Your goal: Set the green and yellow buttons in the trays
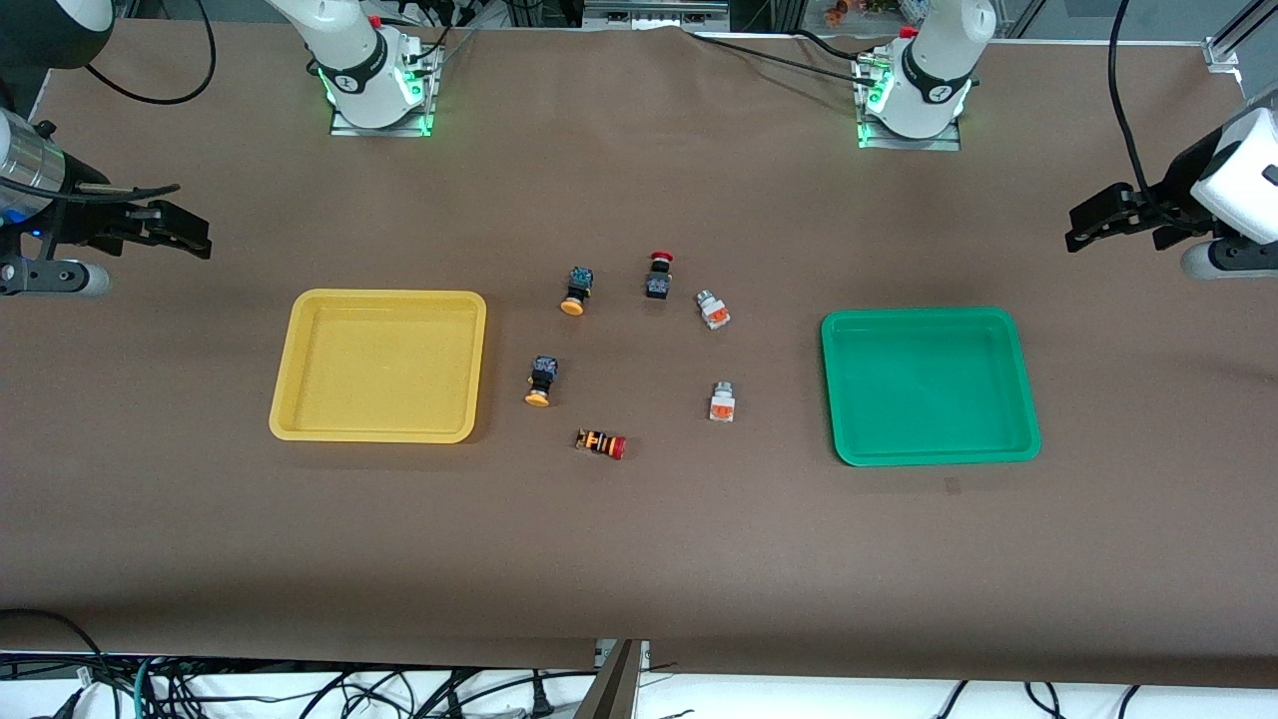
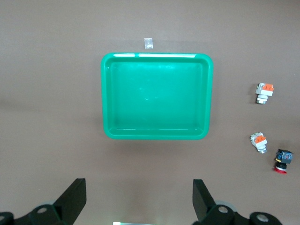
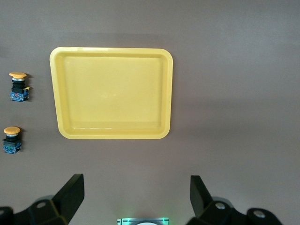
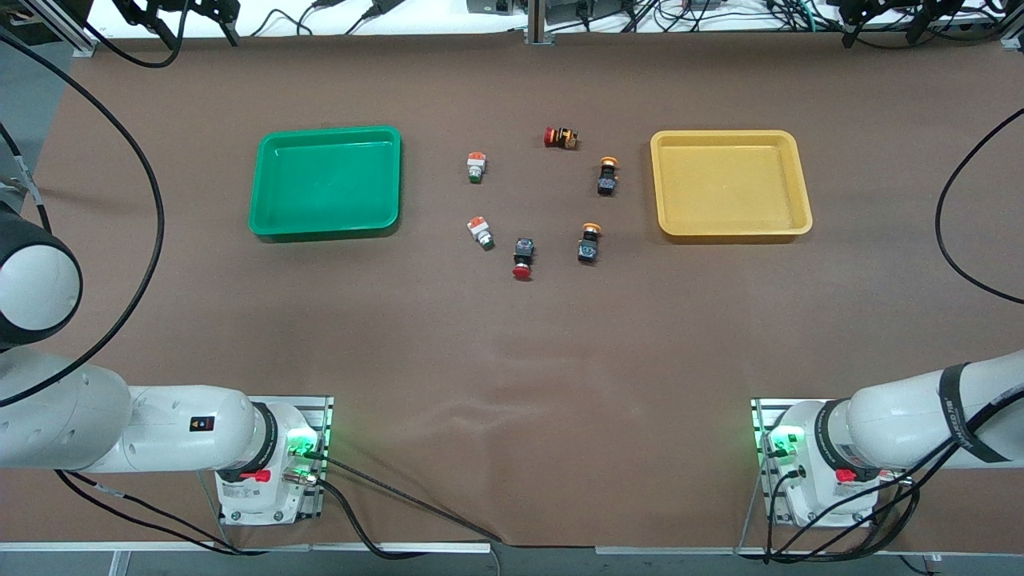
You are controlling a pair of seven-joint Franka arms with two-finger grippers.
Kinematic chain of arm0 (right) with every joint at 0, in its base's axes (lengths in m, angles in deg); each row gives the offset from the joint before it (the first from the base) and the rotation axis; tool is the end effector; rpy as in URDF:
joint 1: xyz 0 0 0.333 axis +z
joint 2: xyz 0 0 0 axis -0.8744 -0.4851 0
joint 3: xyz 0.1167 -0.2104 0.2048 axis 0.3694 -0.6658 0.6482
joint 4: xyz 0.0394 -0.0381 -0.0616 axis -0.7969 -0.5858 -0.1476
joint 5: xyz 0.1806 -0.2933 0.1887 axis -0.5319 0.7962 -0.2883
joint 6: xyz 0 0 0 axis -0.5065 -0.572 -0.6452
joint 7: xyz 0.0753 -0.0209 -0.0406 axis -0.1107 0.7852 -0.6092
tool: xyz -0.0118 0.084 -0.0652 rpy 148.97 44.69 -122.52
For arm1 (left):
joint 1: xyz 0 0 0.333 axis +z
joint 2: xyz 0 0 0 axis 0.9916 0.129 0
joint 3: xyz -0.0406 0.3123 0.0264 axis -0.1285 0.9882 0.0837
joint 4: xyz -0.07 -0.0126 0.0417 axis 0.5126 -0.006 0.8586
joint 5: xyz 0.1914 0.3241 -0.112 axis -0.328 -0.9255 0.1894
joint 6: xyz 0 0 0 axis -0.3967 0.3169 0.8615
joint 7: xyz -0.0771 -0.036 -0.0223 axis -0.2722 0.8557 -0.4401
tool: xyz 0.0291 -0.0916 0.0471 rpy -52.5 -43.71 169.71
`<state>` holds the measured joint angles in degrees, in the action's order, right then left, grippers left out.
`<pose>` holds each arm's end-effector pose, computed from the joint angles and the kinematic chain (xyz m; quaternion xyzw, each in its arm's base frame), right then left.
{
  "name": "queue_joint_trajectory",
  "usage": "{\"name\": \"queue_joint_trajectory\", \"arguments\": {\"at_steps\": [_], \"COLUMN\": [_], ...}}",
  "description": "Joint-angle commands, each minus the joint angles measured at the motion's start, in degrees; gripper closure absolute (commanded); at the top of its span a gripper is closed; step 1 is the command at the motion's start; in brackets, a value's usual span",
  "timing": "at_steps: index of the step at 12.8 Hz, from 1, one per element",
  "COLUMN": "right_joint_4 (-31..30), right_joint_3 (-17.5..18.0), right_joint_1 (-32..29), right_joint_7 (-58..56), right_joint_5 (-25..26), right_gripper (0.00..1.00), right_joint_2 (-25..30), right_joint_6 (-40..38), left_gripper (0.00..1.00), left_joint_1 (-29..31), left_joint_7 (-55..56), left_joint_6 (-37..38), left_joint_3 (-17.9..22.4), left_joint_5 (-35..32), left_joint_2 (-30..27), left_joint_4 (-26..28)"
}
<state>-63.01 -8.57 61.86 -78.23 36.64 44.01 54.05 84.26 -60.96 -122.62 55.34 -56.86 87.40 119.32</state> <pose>0.5722 0.0273 0.5866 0.9973 -0.0028 -0.0665 0.0295 0.5547 -0.0250 0.6095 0.9982 0.0279 -0.0529 0.0049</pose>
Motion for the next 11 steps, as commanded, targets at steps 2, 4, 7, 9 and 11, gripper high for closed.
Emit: {"name": "queue_joint_trajectory", "arguments": {"at_steps": [2, 4, 7, 9, 11], "right_joint_4": [1.3, 1.5, 1.4, 1.1, 0.6], "right_joint_3": [-0.1, 0.1, 0.5, 0.5, 0.4], "right_joint_1": [-0.1, 0.1, 1.5, 3.0, 7.0], "right_joint_7": [-1.0, 0.2, -0.4, -0.4, 3.2], "right_joint_5": [-1.0, -1.0, -1.0, -1.3, -3.0], "right_gripper": [0.00, 0.00, 0.00, 0.00, 0.00], "right_joint_2": [-0.6, -0.8, -5.3, -8.2, -13.1], "right_joint_6": [-0.3, 0.0, 0.0, 1.5, 5.8], "left_gripper": [0.00, 0.00, 0.00, 0.00, 0.00], "left_joint_1": [-0.9, -1.0, -1.0, -1.8, -4.4], "left_joint_7": [-0.7, -0.7, -0.6, -0.8, -0.5], "left_joint_6": [0.8, 0.9, 1.3, 1.7, 0.7], "left_joint_3": [0.6, 0.6, 0.6, -0.1, -2.4], "left_joint_5": [-0.4, -0.4, 0.0, 0.6, 1.0], "left_joint_2": [0.1, 0.1, 0.1, 1.4, 6.7], "left_joint_4": [0.0, 0.0, 0.1, 0.6, -0.3]}}
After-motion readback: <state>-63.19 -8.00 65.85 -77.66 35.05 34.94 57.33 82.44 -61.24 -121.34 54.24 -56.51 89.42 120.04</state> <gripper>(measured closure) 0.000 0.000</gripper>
